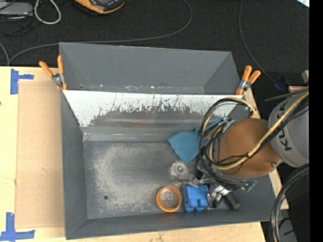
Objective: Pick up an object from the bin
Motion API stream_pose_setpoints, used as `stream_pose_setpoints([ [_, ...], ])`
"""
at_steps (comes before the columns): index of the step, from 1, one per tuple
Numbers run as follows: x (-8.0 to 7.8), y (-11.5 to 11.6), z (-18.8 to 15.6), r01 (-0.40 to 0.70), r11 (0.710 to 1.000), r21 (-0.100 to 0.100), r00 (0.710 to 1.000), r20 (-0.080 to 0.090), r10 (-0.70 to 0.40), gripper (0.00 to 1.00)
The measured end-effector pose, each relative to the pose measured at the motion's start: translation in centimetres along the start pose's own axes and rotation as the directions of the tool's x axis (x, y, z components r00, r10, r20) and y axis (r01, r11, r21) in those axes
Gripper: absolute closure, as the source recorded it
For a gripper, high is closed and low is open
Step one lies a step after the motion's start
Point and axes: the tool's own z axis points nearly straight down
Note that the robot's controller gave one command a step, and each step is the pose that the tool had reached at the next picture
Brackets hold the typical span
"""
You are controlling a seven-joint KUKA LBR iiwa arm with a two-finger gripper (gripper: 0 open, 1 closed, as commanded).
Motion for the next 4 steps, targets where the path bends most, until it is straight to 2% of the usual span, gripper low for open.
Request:
stream_pose_setpoints([
  [2, -0.1, 0.0, -1.5, 0.003, 1.0, -0.001, 1.0, -0.001, -0.003, 1.0],
  [3, -0.3, -0.1, -3.9, 0.0, 1.0, 0.0, 1.0, 0.001, 0.0, 1.0],
  [4, -0.3, 0.1, -6.4, -0.001, 1.0, -0.008, 1.0, -0.005, 0.0, 1.0],
])
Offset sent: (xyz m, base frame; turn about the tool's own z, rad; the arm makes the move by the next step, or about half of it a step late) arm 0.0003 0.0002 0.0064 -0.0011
